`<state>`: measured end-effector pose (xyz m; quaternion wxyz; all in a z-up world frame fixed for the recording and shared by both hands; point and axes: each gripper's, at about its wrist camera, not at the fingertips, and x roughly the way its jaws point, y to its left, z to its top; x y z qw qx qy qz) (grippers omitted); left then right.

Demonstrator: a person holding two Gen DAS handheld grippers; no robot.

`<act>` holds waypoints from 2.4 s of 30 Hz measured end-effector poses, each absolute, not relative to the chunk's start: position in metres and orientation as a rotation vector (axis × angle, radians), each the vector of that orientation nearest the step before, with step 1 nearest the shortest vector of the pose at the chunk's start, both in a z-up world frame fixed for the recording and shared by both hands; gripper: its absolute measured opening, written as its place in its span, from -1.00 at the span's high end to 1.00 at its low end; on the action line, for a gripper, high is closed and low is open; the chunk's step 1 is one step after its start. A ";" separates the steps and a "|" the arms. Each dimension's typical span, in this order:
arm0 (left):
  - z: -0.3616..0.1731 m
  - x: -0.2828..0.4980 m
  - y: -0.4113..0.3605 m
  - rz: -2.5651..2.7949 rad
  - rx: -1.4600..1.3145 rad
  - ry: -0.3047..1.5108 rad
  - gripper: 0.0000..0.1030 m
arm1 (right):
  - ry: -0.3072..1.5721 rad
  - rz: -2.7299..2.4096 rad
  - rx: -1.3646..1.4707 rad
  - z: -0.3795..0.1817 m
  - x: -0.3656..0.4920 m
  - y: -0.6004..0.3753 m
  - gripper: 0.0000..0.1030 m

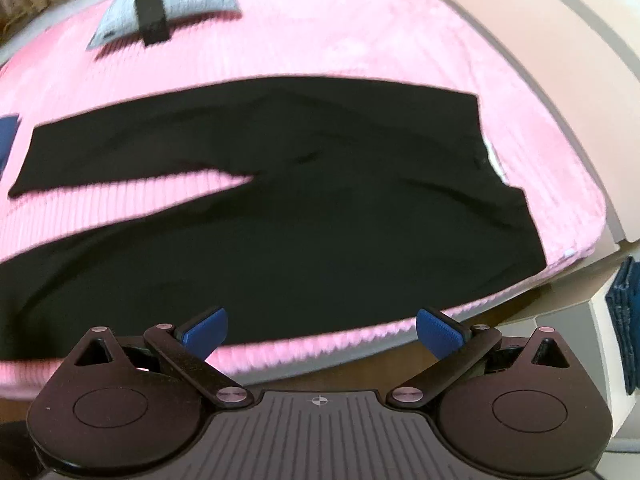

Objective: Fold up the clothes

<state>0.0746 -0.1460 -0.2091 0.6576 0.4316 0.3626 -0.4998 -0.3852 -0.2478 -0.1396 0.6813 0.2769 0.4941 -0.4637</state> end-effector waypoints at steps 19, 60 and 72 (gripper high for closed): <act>-0.206 0.068 -0.063 -1.274 1.037 0.769 -0.90 | 1.126 -1.086 0.593 -0.124 -0.345 -0.144 -0.99; -0.207 0.082 -0.116 -1.313 1.024 0.681 -0.90 | 1.093 -1.126 0.486 -0.102 -0.357 -0.185 -0.99; -0.229 0.059 -0.310 -1.088 1.111 0.664 -0.74 | 1.158 -0.774 0.240 -0.150 -0.402 -0.476 -0.99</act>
